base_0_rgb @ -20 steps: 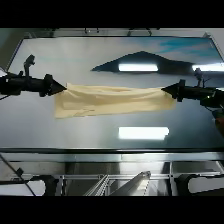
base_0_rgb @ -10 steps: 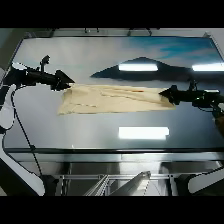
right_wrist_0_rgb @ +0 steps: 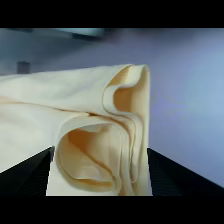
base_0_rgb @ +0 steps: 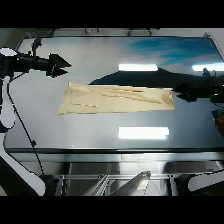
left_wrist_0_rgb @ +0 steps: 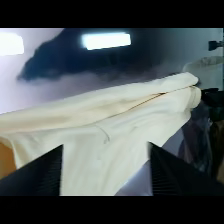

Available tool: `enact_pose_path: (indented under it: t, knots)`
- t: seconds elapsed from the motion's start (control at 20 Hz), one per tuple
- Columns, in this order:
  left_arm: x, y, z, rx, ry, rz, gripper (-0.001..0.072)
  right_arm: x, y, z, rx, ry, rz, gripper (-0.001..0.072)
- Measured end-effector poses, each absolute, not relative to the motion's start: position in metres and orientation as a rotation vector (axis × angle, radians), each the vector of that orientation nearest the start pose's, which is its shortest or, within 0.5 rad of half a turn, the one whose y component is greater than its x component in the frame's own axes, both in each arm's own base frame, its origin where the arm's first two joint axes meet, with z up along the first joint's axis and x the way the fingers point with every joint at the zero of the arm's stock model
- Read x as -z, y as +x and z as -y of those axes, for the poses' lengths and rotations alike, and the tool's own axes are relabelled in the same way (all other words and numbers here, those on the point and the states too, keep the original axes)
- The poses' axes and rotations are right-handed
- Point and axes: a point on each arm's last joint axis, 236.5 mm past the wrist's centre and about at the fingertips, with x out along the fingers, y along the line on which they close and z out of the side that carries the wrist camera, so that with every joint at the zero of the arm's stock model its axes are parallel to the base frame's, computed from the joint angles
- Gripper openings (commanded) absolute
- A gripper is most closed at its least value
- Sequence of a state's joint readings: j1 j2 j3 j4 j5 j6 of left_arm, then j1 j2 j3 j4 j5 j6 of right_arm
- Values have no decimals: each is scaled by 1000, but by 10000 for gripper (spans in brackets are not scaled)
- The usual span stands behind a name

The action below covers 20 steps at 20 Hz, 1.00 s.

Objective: Fold the shirts.

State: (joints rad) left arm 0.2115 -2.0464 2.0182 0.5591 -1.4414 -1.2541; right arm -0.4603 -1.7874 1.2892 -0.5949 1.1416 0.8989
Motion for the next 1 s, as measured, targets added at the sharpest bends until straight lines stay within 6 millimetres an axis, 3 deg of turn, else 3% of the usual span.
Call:
enact_pose_path:
  t: [0.15, 0.25, 0.3, 0.35, 0.4, 0.55, 0.75, 1.0]
  knots:
    - [-49, 546, 90, 729, -717, -1098, -1, 87, 468, 31, -375, 769, -1121, 633]
    - [-51, 534, 103, 770, -712, -1131, -1, 95, 466, 15, -407, 786, -1158, 441]
    - [-51, 528, 112, 796, -704, -1153, -1, 99, 465, 5, -427, 790, -1177, 419]
    - [-51, 520, 124, 825, -691, -1177, -1, 102, 465, -4, -446, 783, -1192, 335]
    - [-52, 514, 137, 855, -675, -1198, -1, 104, 466, -14, -465, 777, -1203, 33]
    - [-49, 493, 191, 944, -602, -1258, -2, 102, 471, -36, -519, 764, -1219, 10]
    - [-8, 468, 259, 900, -359, -1356, 0, 55, 466, -62, -695, 785, -1213, 10]
    - [57, 462, 319, 760, -118, -1363, 0, -63, 447, -92, -984, 869, -1084, 10]
